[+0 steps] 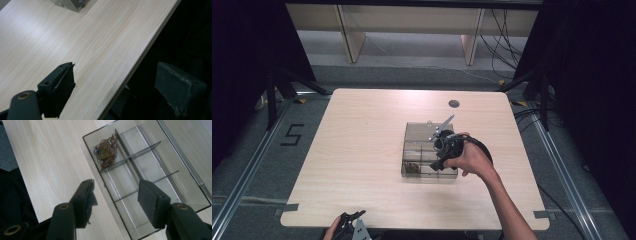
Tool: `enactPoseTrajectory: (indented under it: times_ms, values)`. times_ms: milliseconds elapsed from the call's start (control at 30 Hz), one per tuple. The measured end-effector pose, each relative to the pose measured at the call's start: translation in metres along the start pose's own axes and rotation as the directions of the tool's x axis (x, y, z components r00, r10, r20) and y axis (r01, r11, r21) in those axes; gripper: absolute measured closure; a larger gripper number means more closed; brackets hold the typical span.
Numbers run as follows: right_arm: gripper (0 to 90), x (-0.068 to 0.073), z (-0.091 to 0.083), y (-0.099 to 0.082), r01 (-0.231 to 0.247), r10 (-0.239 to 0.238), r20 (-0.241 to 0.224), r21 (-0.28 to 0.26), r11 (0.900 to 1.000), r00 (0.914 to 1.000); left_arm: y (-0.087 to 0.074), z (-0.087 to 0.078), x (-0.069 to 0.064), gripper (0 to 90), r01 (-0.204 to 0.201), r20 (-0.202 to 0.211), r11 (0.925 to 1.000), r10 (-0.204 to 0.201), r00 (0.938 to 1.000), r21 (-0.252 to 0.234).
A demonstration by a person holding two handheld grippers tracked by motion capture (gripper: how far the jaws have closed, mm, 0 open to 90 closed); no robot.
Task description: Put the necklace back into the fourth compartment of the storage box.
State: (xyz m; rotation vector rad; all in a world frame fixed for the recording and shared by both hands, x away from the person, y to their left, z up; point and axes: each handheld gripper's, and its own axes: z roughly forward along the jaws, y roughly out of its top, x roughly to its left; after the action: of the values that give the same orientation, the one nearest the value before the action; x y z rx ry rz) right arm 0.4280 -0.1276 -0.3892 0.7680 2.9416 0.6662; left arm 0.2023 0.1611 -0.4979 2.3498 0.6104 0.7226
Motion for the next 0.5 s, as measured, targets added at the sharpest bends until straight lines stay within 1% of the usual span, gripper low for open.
enactPoseTrajectory:
  times_ms: [67, 167, 200, 233, 267, 300, 333, 367, 433, 467, 500]
  values:
    - [46.1, 0.001, 0.000, -0.002, -0.014, 0.014, -0.004, 0.000, 0.9999, 0.9999, 0.000, 0.000, 0.000, 15.4, 0.002, -0.001, 1.0000, -0.002, 1.0000, -0.002]
    - [44.2, 0.001, -0.001, -0.004, 0.002, -0.002, -0.002, -0.012, 0.9999, 1.0000, 0.000, 0.000, 0.000, 15.4, 0.003, -0.001, 1.0000, -0.003, 1.0000, -0.002]
    - [43.4, 0.001, -0.002, -0.005, -0.005, 0.005, 0.003, -0.012, 0.9999, 1.0000, 0.000, 0.000, 0.000, 15.4, 0.003, -0.001, 1.0000, -0.003, 1.0000, -0.002]
    - [42.5, 0.001, -0.002, -0.005, -0.003, 0.003, 0.005, -0.015, 0.9999, 1.0000, 0.000, 0.000, 0.001, 15.4, 0.005, 0.011, 1.0000, -0.005, 0.9999, 0.004]
    - [41.6, 0.001, -0.002, -0.006, -0.002, 0.002, 0.008, -0.018, 0.9998, 1.0000, -0.001, 0.001, 0.000, 15.4, 0.018, -0.007, 0.9998, -0.018, 0.9998, -0.011]
    - [40.8, 0.002, -0.002, -0.007, -0.010, 0.010, 0.010, -0.014, 0.9999, 0.9999, -0.001, 0.000, 0.001, 15.4, 0.015, -0.008, 0.9998, -0.016, 0.9998, -0.009]
    - [40.2, 0.003, -0.003, -0.008, -0.003, 0.003, 0.011, -0.018, 0.9998, 0.9999, -0.001, 0.000, 0.001, 15.4, 0.018, -0.010, 0.9998, -0.018, 0.9998, -0.010]
    - [39.6, 0.003, -0.003, -0.008, -0.011, 0.011, 0.013, -0.020, 0.9997, 0.9998, -0.001, 0.001, 0.001, 15.3, 0.020, -0.015, 0.9997, -0.020, 0.9997, -0.012]
    - [38.5, 0.004, -0.003, -0.010, -0.015, 0.015, 0.015, -0.024, 0.9996, 0.9998, -0.001, 0.001, 0.000, 15.4, 0.018, -0.013, 0.9998, -0.019, 0.9997, -0.008]
    - [37.5, 0.004, -0.003, -0.011, -0.009, 0.009, 0.014, -0.031, 0.9995, 0.9999, -0.001, 0.001, 0.000, 15.4, 0.018, -0.013, 0.9998, -0.019, 0.9997, -0.008]
    - [36.7, 0.005, -0.004, -0.012, -0.011, 0.012, 0.013, -0.028, 0.9995, 0.9998, -0.001, 0.001, 0.000, 15.4, 0.009, -0.008, 1.0000, -0.009, 0.9999, -0.002]
